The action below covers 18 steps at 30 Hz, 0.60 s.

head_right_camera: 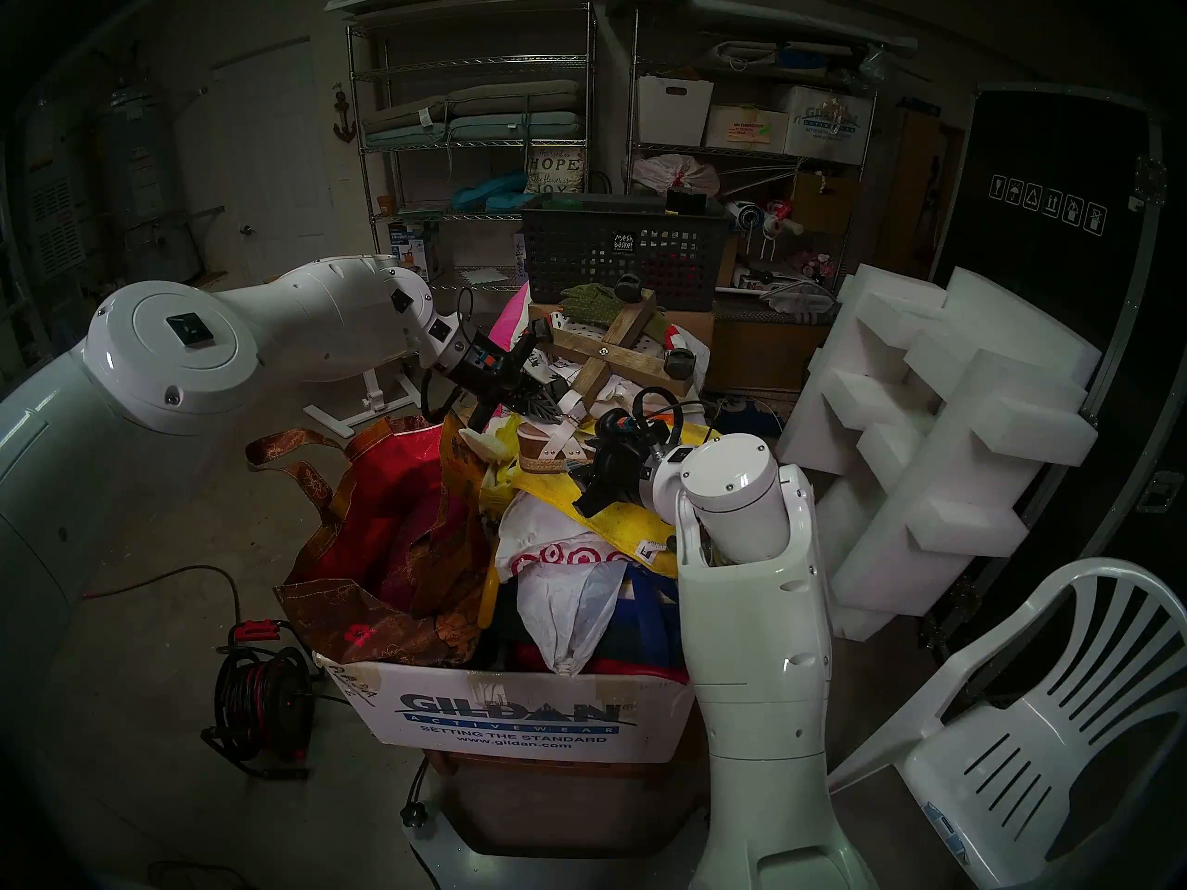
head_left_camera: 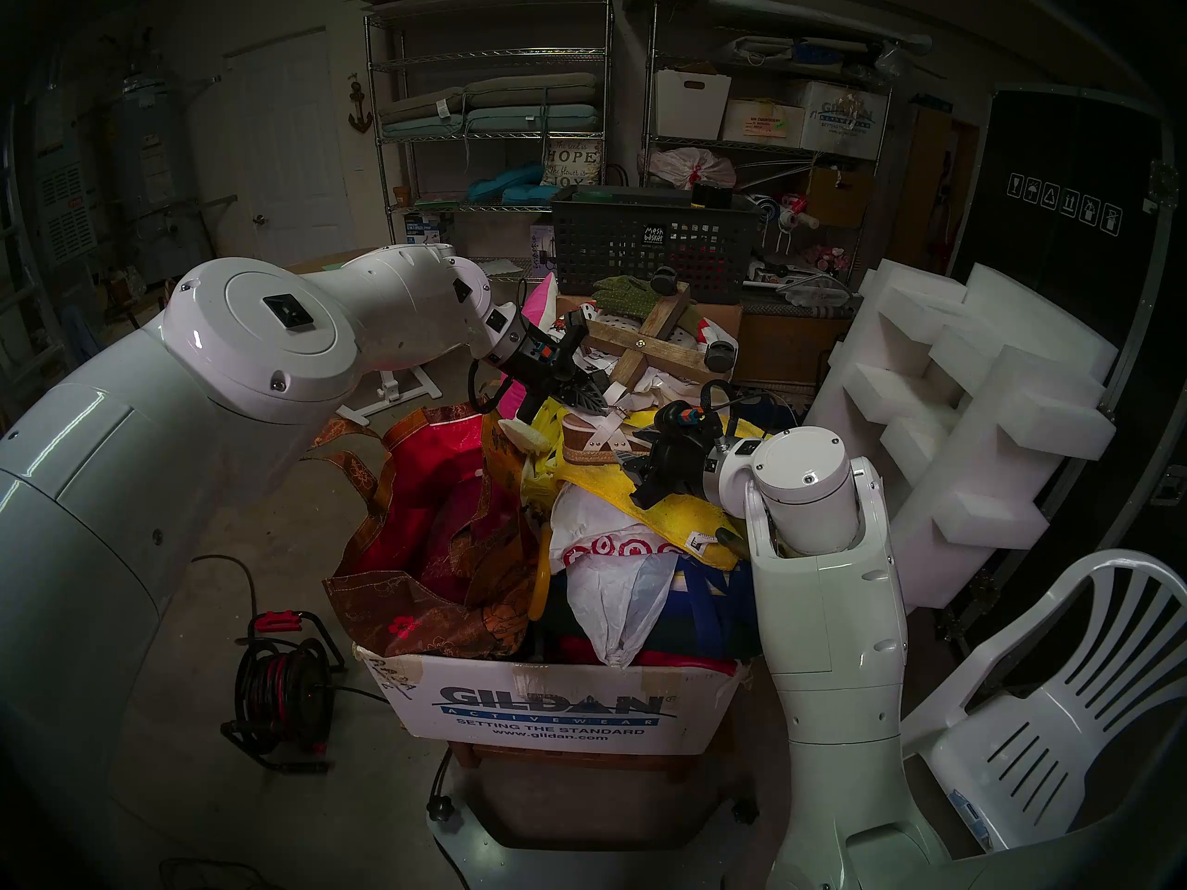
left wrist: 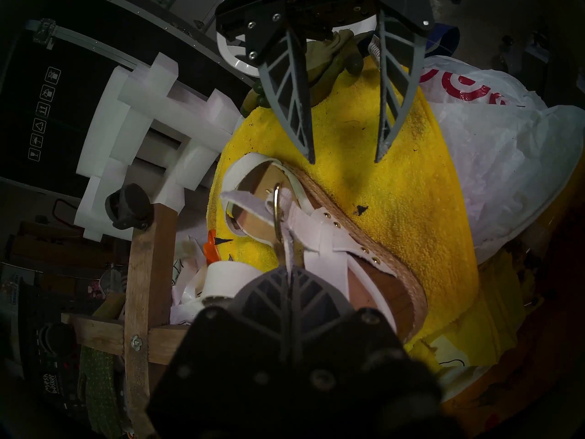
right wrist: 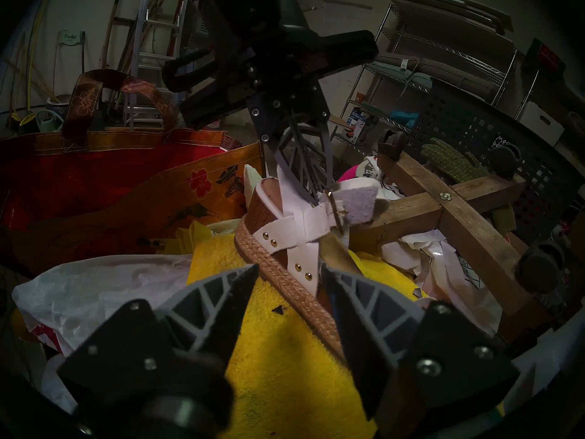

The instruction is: Unbuckle a shoe

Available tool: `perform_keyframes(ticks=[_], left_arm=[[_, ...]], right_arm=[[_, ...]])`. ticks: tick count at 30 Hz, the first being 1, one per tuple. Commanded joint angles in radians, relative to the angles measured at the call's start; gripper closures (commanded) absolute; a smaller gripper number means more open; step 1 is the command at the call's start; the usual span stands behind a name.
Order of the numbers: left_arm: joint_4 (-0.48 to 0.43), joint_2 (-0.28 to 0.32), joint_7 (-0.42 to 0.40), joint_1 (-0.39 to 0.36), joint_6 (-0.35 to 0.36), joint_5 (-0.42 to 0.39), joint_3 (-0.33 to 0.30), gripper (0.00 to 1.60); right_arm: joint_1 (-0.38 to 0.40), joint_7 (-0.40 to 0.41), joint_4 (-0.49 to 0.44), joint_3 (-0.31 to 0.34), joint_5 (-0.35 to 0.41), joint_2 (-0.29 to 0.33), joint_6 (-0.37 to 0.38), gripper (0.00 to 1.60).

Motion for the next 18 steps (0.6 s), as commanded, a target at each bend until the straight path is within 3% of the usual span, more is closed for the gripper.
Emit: perform_keyframes(ticks=[1,18], left_arm=[[0.009,-0.007,-0.101,-0.030,0.012,-0.015,-0.001,1.60],[0.032,-0.043,-0.122,-0.020,0.039,-0.029,-0.001,1.60]], right_arm=[[0.068,-0.007,0.018,0.007,0.003,0.006,-0.017,0.53],[0.148,0.001,0.068,0.019,0.021,0.021,-0.070,0.56]])
